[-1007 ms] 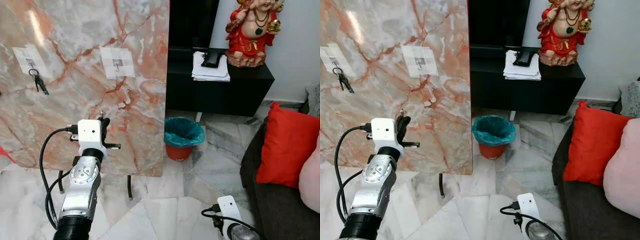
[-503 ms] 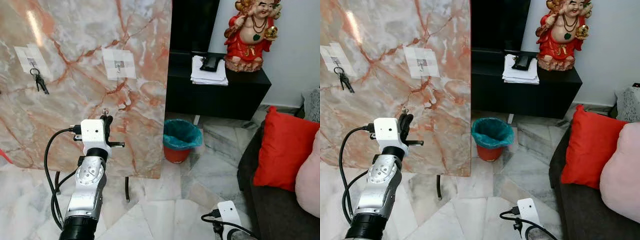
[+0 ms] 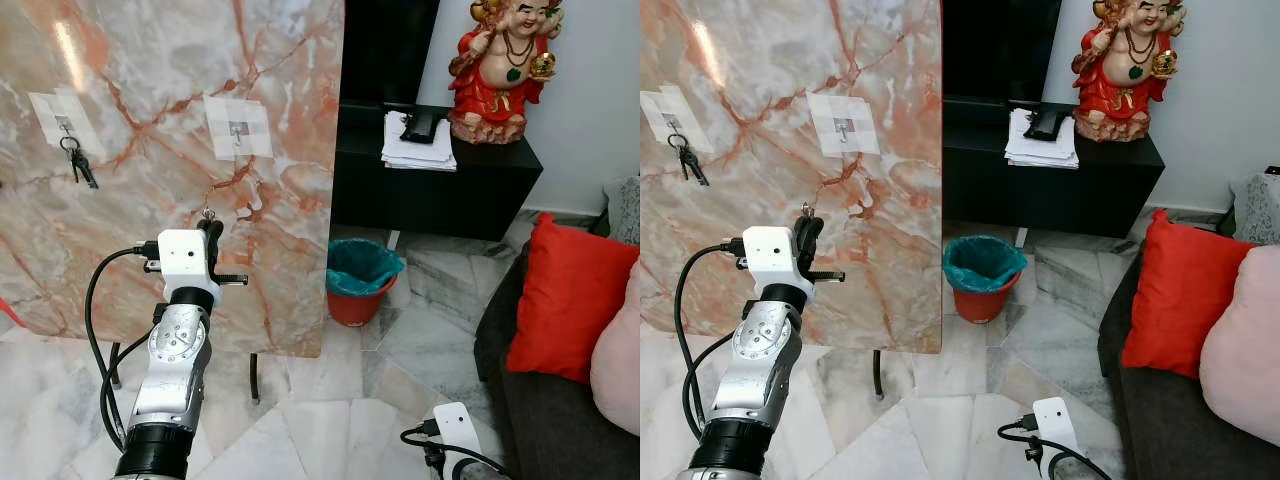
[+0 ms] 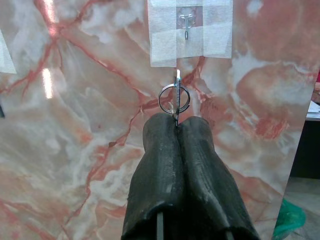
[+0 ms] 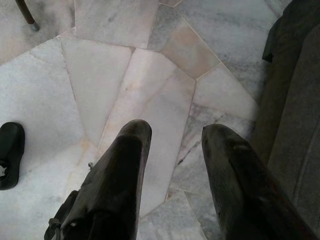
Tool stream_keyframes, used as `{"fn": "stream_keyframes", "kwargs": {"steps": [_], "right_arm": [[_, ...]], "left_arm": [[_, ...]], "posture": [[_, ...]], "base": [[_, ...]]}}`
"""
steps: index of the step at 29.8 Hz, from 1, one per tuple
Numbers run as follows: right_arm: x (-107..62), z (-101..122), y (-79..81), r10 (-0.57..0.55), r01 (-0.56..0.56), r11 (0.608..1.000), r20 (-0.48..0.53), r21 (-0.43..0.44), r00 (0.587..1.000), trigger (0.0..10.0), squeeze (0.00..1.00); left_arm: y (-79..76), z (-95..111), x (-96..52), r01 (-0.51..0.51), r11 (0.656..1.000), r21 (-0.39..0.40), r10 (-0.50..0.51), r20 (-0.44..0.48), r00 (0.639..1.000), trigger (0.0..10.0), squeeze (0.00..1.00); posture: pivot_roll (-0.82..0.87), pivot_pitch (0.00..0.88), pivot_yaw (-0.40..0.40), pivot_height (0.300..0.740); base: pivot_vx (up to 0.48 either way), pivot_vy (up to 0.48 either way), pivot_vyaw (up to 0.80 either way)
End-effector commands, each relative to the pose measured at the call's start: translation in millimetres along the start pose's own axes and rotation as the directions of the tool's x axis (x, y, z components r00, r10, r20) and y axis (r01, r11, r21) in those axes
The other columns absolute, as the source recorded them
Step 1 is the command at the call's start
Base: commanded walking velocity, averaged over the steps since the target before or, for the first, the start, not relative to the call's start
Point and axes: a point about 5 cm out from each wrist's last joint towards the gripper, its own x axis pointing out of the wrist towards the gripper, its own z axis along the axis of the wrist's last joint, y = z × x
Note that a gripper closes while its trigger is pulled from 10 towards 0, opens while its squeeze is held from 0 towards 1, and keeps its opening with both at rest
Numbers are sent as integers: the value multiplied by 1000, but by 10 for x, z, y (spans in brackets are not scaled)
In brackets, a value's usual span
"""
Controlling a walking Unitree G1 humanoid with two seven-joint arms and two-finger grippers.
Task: Hang keys on a hook
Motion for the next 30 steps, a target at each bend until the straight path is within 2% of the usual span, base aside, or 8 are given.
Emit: {"fn": "stream_keyframes", "kwargs": {"steps": [1,7,16,19,30], "right_arm": [[-6,-50,11,-4,4,1000,-14,13,1000,10000,0],[-8,-69,25,-2,2,1000,-17,4,1000,10000,0],[-12,-85,42,20,-21,1000,-15,-23,1000,10000,0],[-13,-93,41,17,-17,1000,-14,12,1000,10000,0],[-12,-82,39,16,-16,1000,-11,7,1000,10000,0]], "left_arm": [[-25,11,25,21,1000,11,-21,6,1000,10000,0],[-40,22,36,28,1000,14,-28,12,1000,10000,0],[-40,21,34,28,1000,8,-28,13,1000,10000,0],[-41,23,33,28,1000,9,-29,15,999,10000,0],[-60,24,29,37,999,7,-37,20,999,10000,0]], "posture": [[61,30,-71,740],[63,36,-74,740],[66,40,-80,740],[69,41,-83,740],[69,39,-84,740]], "base": [[0,0,0],[0,0,0],[273,0,51],[295,0,296],[308,0,0]]}}
